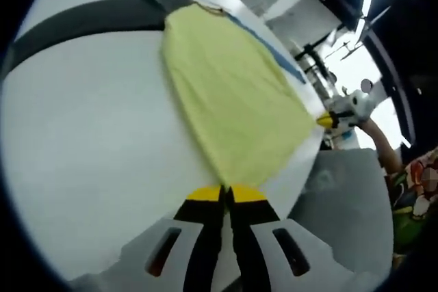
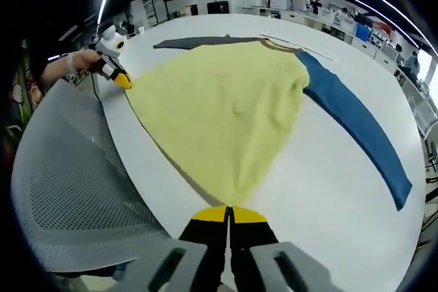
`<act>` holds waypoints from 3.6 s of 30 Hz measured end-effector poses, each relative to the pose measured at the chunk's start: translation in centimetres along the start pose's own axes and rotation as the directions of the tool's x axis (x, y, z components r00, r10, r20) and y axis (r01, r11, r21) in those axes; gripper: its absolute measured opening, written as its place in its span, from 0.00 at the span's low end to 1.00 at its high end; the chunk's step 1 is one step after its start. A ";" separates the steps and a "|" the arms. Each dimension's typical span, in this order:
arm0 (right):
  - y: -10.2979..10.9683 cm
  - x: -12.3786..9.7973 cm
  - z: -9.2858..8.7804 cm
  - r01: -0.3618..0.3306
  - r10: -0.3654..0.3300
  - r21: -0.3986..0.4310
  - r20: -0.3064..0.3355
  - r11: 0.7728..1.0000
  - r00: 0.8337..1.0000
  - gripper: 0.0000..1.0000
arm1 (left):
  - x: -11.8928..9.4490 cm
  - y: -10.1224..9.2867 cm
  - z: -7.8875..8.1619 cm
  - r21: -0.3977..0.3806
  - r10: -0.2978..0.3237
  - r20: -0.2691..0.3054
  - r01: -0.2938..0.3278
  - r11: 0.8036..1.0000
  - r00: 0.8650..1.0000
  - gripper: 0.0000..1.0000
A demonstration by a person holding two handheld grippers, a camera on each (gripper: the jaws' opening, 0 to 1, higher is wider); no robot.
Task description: Fold the garment on the visible template until the final outline fits inside the template.
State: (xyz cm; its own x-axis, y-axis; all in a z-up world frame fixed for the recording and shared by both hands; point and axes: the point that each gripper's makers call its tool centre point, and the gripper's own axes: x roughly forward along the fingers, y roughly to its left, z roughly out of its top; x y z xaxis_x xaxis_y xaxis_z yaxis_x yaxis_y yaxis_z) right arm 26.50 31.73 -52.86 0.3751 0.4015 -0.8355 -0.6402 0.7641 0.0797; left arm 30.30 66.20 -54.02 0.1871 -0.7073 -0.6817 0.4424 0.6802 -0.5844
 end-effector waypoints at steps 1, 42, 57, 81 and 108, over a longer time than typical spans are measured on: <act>0.0 0.0 0.0 -0.001 0.001 0.002 -0.002 1.000 1.000 0.00 | 0.0 0.0 0.0 0.000 -0.001 0.000 0.001 1.000 1.000 0.00; -16.2 -6.3 1.3 0.267 -0.477 0.550 0.282 0.791 0.832 0.53 | -4.8 -2.5 8.0 0.453 -0.095 0.398 -0.105 0.885 0.912 0.78; -25.1 -6.6 -2.1 0.357 -0.677 0.744 0.170 0.565 0.716 0.44 | -5.6 -2.9 7.3 0.426 -0.080 0.446 -0.133 0.895 0.891 0.78; -28.2 -4.8 -3.5 0.389 -0.752 0.823 0.068 0.414 0.656 0.05 | -7.3 -1.5 6.8 0.358 -0.013 0.509 -0.198 0.913 0.861 0.67; -25.6 -9.1 19.5 0.382 -0.575 0.439 0.502 0.813 0.646 0.00 | -9.1 -0.8 5.7 0.275 0.030 0.624 -0.255 0.927 0.781 0.56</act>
State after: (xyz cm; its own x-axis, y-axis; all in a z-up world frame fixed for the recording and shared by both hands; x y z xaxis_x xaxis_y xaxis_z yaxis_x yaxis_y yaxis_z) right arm 52.53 18.34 -36.66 0.9469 0.0739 -0.3129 -0.0829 0.9964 -0.0157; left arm 33.28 70.96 -44.84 0.7067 -0.6520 -0.2747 0.6038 0.7582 -0.2463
